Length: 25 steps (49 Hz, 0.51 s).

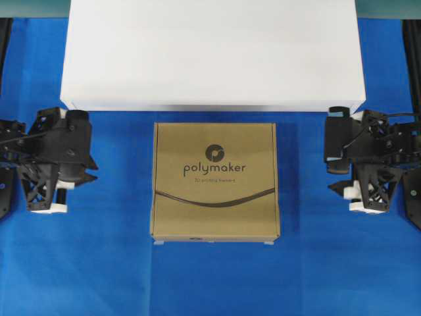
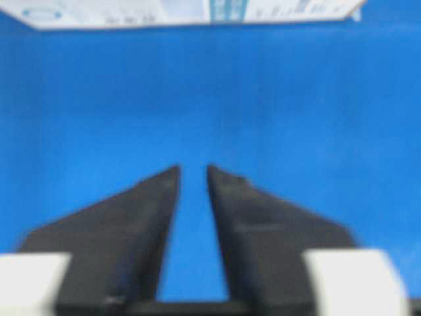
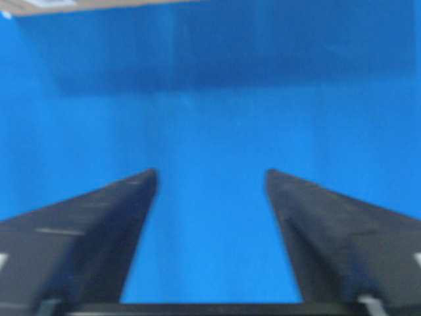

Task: Place the cardboard box on the stand after clamping it between your arms.
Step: 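Raise both open grippers and move them toward the box's left and right sides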

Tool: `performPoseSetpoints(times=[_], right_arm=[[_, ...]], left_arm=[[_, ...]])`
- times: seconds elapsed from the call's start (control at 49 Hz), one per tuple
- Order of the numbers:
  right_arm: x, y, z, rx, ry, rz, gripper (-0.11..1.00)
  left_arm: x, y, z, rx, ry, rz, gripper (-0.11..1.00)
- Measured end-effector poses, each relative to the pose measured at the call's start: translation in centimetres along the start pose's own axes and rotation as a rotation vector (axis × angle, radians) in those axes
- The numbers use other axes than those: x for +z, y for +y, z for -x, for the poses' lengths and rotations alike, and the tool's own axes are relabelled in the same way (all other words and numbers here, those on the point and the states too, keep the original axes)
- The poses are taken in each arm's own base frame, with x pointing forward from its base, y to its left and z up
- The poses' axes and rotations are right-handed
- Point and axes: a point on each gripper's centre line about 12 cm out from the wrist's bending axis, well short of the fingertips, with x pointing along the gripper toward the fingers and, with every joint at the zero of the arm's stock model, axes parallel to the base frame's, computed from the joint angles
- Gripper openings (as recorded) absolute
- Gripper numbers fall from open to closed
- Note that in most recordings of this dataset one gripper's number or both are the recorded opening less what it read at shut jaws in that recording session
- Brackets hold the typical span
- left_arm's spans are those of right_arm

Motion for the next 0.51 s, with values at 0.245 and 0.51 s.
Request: performPoseSetpoints(times=[0.245, 0.51], right_arm=[[0.0, -0.2, -1.5, -0.004, 0.035, 0.006, 0.99], [0.6, -0.8, -4.2, -0.018, 0.037, -0.002, 0.98]], left_arm=[[-0.1, 0.2, -1.9, 0.004, -0.007, 0.011, 0.84], [-0.8, 1.2, -4.8, 0.024, 0.005, 0.044, 0.84]])
